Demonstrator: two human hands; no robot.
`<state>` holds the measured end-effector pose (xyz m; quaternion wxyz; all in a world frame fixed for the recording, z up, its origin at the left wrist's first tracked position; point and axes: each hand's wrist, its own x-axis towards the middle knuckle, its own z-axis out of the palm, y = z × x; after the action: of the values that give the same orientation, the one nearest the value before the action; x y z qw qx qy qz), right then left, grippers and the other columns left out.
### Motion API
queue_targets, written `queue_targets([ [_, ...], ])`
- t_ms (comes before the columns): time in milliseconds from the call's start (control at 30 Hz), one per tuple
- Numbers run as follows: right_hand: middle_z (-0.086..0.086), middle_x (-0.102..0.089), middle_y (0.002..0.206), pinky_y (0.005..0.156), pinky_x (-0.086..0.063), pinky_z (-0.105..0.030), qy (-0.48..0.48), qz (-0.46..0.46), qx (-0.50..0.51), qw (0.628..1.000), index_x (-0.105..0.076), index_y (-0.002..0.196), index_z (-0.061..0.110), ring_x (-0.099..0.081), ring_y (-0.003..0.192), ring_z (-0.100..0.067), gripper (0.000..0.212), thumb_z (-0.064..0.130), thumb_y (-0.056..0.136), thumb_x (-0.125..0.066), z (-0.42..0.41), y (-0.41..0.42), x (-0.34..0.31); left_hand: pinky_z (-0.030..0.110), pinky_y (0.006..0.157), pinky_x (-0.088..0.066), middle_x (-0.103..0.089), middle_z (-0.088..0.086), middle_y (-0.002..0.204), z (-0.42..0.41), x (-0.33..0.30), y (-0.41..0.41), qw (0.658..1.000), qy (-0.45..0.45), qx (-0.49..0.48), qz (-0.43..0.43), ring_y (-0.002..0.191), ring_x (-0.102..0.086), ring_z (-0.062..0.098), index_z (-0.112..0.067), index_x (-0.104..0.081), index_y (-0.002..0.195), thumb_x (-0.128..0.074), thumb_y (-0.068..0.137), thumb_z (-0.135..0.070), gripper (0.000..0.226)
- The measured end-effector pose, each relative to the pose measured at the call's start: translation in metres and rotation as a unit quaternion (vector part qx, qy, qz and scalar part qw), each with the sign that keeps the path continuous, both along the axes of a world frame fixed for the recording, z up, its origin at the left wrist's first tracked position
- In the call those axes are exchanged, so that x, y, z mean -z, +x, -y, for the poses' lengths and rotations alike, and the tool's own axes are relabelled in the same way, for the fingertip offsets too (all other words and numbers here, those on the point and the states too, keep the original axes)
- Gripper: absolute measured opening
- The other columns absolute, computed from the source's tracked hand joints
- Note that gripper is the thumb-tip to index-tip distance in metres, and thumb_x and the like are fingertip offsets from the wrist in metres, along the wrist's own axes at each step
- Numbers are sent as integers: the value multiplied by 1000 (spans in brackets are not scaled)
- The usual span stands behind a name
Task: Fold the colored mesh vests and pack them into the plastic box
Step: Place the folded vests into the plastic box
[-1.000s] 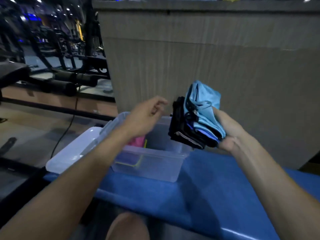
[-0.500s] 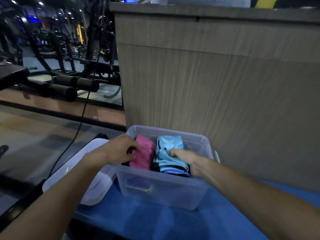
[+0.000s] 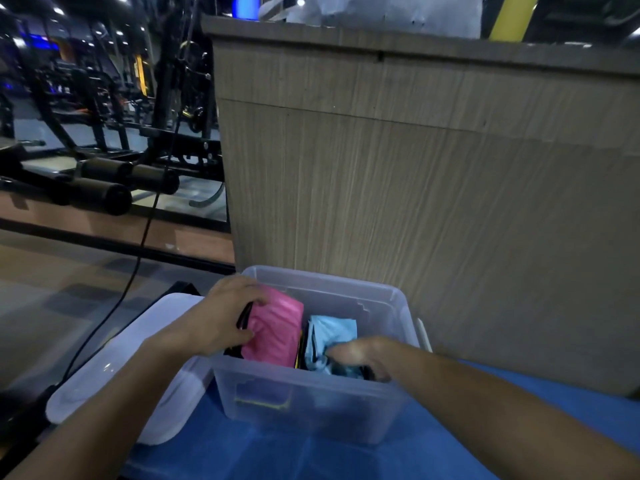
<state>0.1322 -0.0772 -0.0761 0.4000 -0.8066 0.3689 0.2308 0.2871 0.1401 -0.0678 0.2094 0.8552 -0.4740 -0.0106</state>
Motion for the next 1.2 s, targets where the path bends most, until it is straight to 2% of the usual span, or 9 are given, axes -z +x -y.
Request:
queue_targets([
  [67,-8,-43,153,110,-37,-35,-44,4,-37,998,-43,150,17,-45,137,-25,46,37,109,-35,-4,-3,-9,44,120,-25,-21,3,164,-4,-1,-1,997,11,-67,-34,153,-14,31,-32,-41,151,-85,77,-30,85],
  [200,-6,-46,152,101,-39,-29,-64,36,-59,996,-46,149,17,-46,138,-25,47,35,106,-47,-1,-5,-9,23,104,-33,-39,0,158,-4,1,-2,986,7,-104,-131,143,-38,17,-24,-36,155,-86,78,-32,91],
  [467,2,-63,130,94,-54,-34,-59,45,-24,997,-59,134,22,-63,114,-20,49,51,95,-63,43,-51,-4,14,96,-30,-51,0,148,35,-8,-49,982,3,-90,-166,137,-46,18,-21,-35,156,-83,83,-20,87],
  [633,-2,-64,99,72,-57,-30,-148,23,10,989,-55,126,15,-66,84,-17,55,58,93,-64,75,-116,-40,25,101,-46,-61,-3,135,91,-6,-92,984,-17,-33,-175,124,-58,17,-32,-50,147,-84,78,-27,77],
  [800,-9,-50,150,98,-46,-29,-209,134,33,968,-36,152,9,-56,127,-24,85,54,88,-72,91,-136,-55,18,107,-31,-45,-2,145,98,-13,-113,980,-95,-10,-176,138,-42,14,-16,-44,150,-70,93,-42,68],
  [900,-8,-48,152,107,-41,-28,-187,221,-2,957,-36,155,14,-51,135,-23,82,45,89,-74,74,-135,-59,27,107,-38,-53,7,137,56,13,-98,962,-213,-90,-143,129,-52,21,-11,-57,138,-61,97,-47,55],
  [1000,-6,-55,144,102,-39,-25,-208,188,-57,958,-47,148,14,-54,131,-22,64,39,94,-69,55,-130,-57,36,106,-41,-58,13,132,-15,61,-79,962,-153,-205,-93,125,-55,31,-5,-62,130,-67,97,-26,40],
  [1100,-6,-67,125,103,-46,-33,-221,209,-37,952,-62,129,16,-62,117,-24,38,31,95,-69,66,-136,-55,50,103,-44,-53,12,142,-67,95,-68,961,-51,-269,-23,129,-51,41,-13,-61,134,-62,90,-50,58],
  [1200,-4,-72,106,93,-52,-32,-227,218,-17,949,-67,102,21,-66,94,-21,9,26,95,-68,80,-155,-58,50,115,-26,-20,1,166,-91,101,-78,942,135,-306,-36,148,-28,30,-31,-29,157,-51,88,-75,85],
])
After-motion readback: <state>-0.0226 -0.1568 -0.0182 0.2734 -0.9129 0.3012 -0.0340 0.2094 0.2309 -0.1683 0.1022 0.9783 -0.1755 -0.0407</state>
